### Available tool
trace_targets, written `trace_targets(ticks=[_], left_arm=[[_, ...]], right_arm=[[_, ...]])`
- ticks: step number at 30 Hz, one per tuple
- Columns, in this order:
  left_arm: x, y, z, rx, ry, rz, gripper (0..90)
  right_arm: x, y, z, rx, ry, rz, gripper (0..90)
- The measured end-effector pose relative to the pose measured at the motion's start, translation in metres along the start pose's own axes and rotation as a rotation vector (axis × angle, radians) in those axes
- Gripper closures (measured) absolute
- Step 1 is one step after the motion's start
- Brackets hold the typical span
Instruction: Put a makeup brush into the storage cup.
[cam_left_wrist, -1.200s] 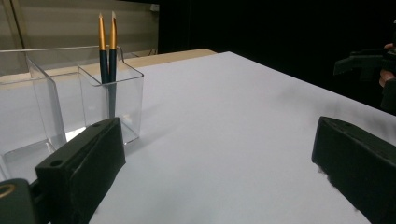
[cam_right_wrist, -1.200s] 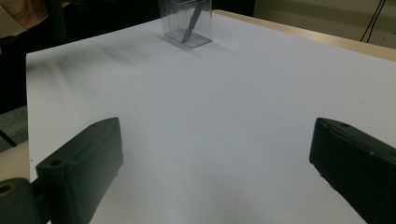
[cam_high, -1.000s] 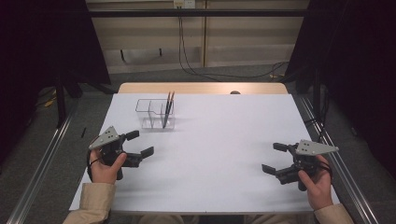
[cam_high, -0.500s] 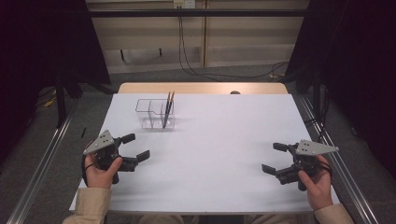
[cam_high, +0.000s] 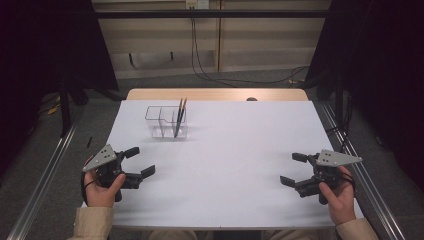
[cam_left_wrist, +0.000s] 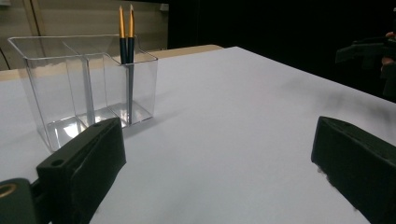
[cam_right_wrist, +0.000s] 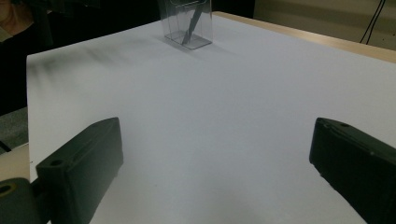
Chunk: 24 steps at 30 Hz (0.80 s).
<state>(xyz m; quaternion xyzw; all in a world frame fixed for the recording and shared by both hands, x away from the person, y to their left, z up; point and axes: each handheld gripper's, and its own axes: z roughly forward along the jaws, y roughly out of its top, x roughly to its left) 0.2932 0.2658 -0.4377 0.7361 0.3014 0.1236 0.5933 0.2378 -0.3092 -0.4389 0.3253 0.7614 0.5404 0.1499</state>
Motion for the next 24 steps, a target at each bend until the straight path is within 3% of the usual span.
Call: trace_targets(ticks=[8, 24], left_arm=[[-0.0027, -0.0035, -0.0058, 0.021, 0.000, 0.006, 3.3], [-0.0015, -0.0041, -0.0062, 0.005, -0.001, 0.000, 3.8]], right_arm=[[-0.0003, 0.0012, 0.0017, -0.008, -0.001, -0.001, 2.2], [-0.0023, -0.0028, -0.0011, -0.013, -0.021, 0.002, 2.1]])
